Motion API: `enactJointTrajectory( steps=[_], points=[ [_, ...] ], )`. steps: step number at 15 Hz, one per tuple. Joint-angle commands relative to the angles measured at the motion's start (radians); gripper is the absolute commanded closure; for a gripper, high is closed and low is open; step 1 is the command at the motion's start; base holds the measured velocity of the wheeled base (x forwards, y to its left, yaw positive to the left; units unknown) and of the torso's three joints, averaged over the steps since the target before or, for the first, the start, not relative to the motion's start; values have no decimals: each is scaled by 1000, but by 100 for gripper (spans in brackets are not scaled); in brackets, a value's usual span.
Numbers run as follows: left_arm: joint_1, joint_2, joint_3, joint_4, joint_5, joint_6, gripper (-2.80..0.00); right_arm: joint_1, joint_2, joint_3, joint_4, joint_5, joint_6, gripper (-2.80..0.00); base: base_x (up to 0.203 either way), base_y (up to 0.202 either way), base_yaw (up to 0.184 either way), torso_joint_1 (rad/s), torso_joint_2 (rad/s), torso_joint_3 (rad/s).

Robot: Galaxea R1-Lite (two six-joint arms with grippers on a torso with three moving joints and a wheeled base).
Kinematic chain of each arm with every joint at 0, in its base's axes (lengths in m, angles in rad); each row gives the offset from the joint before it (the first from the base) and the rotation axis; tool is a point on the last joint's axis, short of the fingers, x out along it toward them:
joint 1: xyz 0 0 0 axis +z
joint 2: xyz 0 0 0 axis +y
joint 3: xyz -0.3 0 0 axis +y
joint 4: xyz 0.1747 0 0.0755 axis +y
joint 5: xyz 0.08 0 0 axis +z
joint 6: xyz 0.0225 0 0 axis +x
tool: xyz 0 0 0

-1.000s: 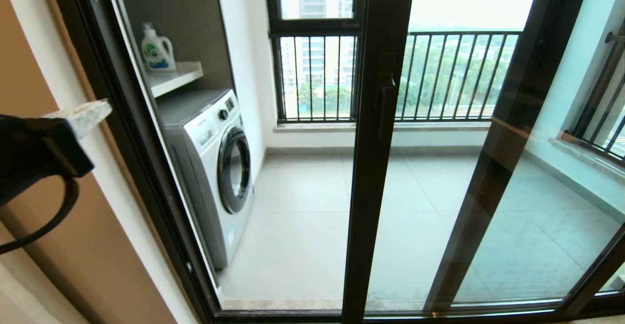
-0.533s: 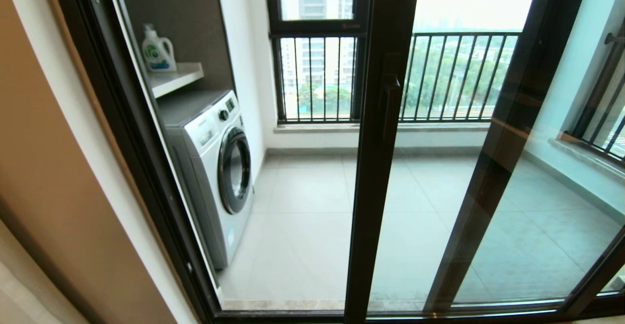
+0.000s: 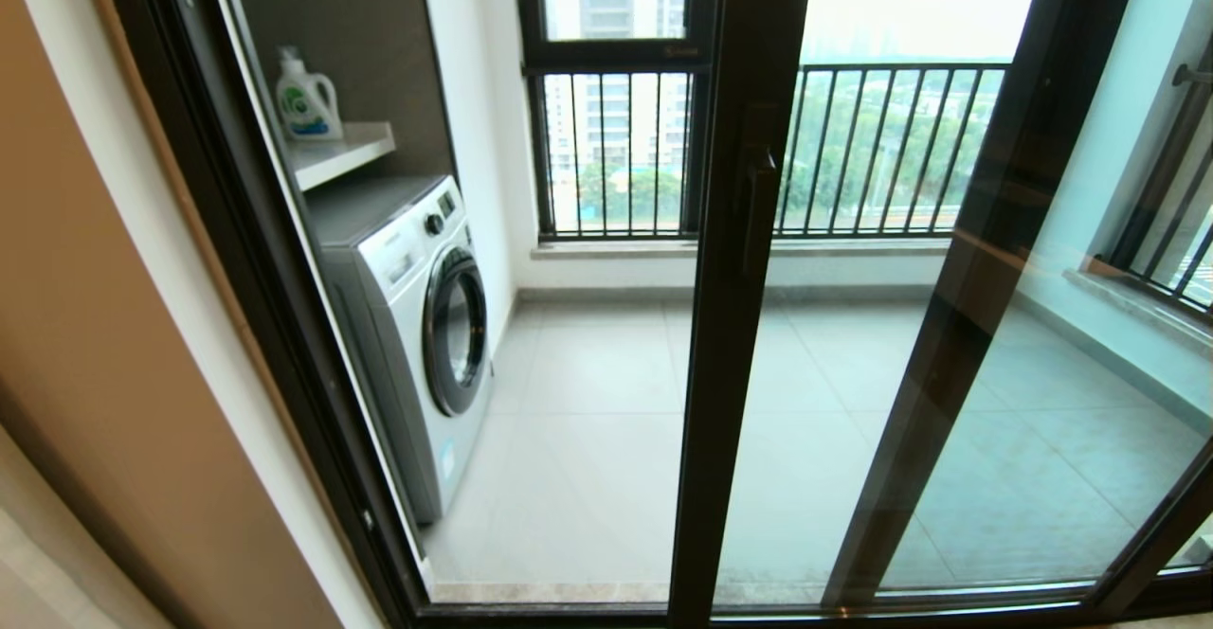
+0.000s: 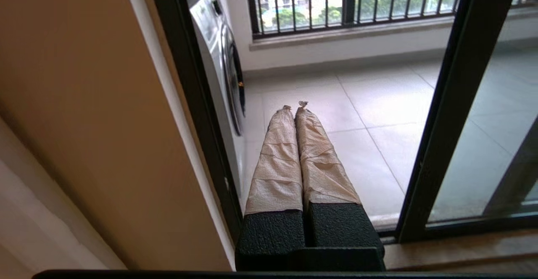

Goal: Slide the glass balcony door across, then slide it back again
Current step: Open the slid door

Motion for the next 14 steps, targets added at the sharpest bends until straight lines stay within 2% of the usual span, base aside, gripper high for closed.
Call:
enactJointTrajectory(
  steps=[1,3,4,5,6,8,11,14],
  points=[
    [-2,-77,160,-27,-21,11,0,0,1,11,-1,1,0,0,0,0,0,0,0,0],
    [-3,-77,232,-119,10,-22,0,0,1,11,-1,1,0,0,0,0,0,0,0,0],
    [-3,-76,235,-123,18,-33,0,0,1,11,-1,1,0,0,0,0,0,0,0,0],
    [-3,-77,246,-125,47,-17,0,0,1,11,-1,1,0,0,0,0,0,0,0,0],
    [-3,-77,258,-124,105,5,0,0,1,11,-1,0,0,0,0,0,0,0,0,0],
    [-3,-76,259,-101,63,26,0,0,1,11,-1,1,0,0,0,0,0,0,0,0],
    [-4,-76,259,-104,76,14,0,2,1,11,-1,1,0,0,0,0,0,0,0,0],
    [-4,-76,259,-104,79,-36,0,0,1,11,-1,0,0,0,0,0,0,0,0,0]
  ],
)
